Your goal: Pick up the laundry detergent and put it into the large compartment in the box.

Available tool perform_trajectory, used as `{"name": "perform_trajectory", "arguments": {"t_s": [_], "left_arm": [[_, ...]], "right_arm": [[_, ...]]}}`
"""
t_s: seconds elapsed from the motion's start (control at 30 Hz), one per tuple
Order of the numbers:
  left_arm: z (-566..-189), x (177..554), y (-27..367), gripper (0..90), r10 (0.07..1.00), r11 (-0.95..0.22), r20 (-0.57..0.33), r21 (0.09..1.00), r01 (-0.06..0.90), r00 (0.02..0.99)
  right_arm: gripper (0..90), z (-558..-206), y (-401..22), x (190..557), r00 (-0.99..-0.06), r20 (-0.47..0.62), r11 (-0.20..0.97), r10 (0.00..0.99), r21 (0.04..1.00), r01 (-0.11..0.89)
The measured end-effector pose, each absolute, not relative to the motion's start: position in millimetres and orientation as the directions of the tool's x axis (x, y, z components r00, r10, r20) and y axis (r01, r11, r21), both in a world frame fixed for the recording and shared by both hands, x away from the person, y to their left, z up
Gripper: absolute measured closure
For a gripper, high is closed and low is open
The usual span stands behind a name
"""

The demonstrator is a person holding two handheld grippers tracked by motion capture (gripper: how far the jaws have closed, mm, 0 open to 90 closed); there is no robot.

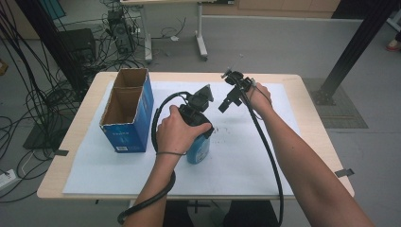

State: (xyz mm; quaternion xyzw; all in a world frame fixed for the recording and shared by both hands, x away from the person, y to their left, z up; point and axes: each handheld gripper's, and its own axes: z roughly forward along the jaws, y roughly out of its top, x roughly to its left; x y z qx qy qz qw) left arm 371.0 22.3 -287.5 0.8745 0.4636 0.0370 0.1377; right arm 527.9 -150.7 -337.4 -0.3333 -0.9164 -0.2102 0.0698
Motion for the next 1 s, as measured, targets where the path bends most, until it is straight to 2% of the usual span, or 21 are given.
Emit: {"name": "perform_trajectory", "arguments": {"t_s": [1.0], "left_arm": [[-287.5, 370.3, 21.2, 36.6, 0.821, -0.536, -0.051, 0.273, 0.799, 0.569]], "right_arm": [[3.3, -334.0, -152.4, 527.5, -0.767, 0.253, 0.688, 0.590, 0.341, 0.641]]}}
